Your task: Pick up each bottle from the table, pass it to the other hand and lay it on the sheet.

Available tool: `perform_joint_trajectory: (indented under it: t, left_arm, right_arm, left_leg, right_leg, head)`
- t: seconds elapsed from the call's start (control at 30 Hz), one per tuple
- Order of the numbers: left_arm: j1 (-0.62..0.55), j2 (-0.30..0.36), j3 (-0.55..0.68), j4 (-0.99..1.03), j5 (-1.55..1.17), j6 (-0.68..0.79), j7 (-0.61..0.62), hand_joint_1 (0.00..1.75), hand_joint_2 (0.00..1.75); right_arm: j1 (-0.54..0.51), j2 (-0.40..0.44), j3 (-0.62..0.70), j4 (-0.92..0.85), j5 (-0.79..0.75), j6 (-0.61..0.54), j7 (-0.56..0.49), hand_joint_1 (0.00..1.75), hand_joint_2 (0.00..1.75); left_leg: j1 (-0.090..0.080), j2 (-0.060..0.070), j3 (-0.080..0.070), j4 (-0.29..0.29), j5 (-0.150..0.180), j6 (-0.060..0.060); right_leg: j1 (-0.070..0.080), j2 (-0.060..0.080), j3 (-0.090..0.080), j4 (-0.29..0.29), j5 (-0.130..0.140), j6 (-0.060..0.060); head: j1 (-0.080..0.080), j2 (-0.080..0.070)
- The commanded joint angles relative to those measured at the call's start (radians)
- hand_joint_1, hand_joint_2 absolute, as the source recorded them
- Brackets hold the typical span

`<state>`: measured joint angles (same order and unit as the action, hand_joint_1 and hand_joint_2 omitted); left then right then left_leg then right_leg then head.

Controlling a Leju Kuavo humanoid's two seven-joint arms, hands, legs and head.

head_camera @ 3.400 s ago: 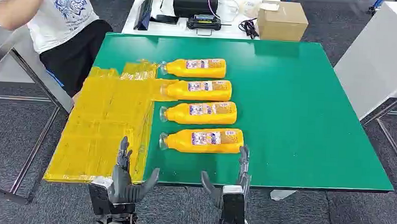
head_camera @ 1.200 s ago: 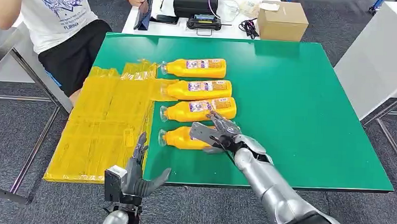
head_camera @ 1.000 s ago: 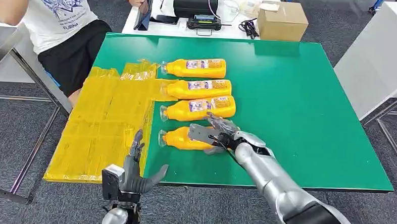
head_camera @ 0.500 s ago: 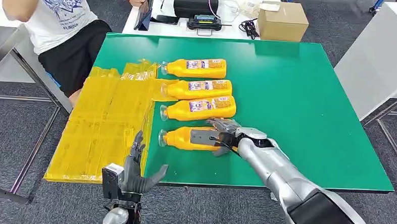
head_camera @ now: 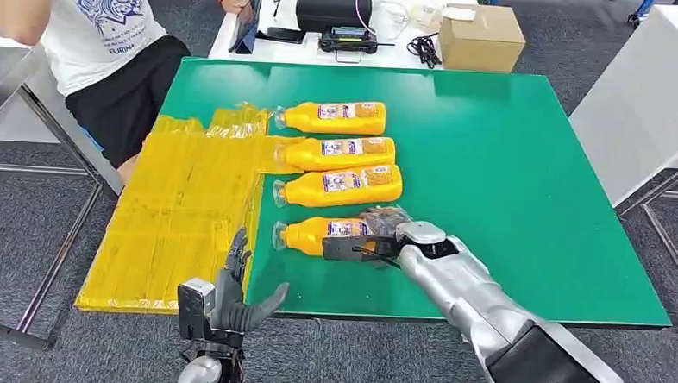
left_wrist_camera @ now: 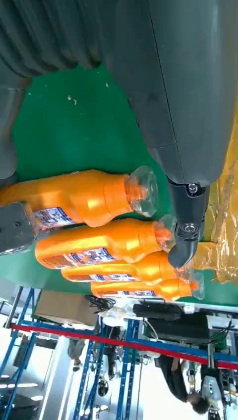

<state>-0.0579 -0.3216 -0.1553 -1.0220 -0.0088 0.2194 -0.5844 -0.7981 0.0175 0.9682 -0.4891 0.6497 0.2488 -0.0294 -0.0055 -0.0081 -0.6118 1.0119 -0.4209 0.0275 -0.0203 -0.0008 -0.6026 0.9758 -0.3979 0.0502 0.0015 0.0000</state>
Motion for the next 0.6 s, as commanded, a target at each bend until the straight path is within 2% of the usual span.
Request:
perform_joint_trajectory:
  t: [0.03, 0.2, 0.33, 0.43, 0.6]
  left_arm:
    - [-0.024, 0.009, -0.003, 0.045, 0.005, 0.003, 0.008, 0.00, 1.75]
    - [-0.012, 0.012, 0.001, 0.022, 0.007, 0.002, 0.004, 0.00, 1.75]
    - [0.011, 0.021, 0.000, -0.033, 0.015, -0.002, -0.015, 0.00, 1.75]
    - [0.049, 0.020, 0.022, -0.113, 0.032, 0.050, -0.040, 0.00, 1.75]
    - [0.056, 0.018, 0.029, -0.128, 0.032, 0.058, -0.037, 0.00, 1.75]
  right_arm:
    - [0.041, 0.021, 0.074, 0.098, -0.004, -0.010, 0.007, 1.75, 1.75]
    - [0.041, 0.014, 0.011, 0.062, -0.042, -0.085, -0.017, 1.75, 1.75]
    - [0.129, -0.054, -0.180, -0.164, -0.201, -0.229, -0.161, 1.75, 1.75]
    - [0.287, -0.096, -0.336, -0.465, -0.246, -0.295, -0.123, 1.75, 1.75]
    - [0.314, -0.097, -0.353, -0.511, -0.234, -0.303, -0.113, 1.75, 1.75]
  left_leg:
    - [0.002, -0.002, 0.005, -0.002, 0.000, -0.002]
    - [0.002, -0.001, 0.008, -0.002, 0.000, -0.002]
    - [0.002, -0.001, 0.007, -0.001, 0.000, -0.002]
    - [0.002, -0.001, 0.007, -0.001, -0.001, -0.002]
    - [0.001, -0.003, 0.002, 0.000, -0.001, -0.002]
  right_leg:
    - [0.002, -0.002, 0.007, -0.003, -0.001, -0.003]
    - [0.002, -0.002, 0.008, -0.002, -0.001, -0.002]
    - [0.002, -0.002, 0.009, -0.002, -0.001, -0.002]
    - [0.003, -0.002, 0.008, -0.002, -0.001, -0.002]
    - [0.002, -0.002, 0.005, 0.000, -0.002, -0.002]
  head:
    - [0.000, 0.000]
    - [0.000, 0.000]
    - [0.000, 0.000]
    - [0.000, 0.000]
    - [0.000, 0.000]
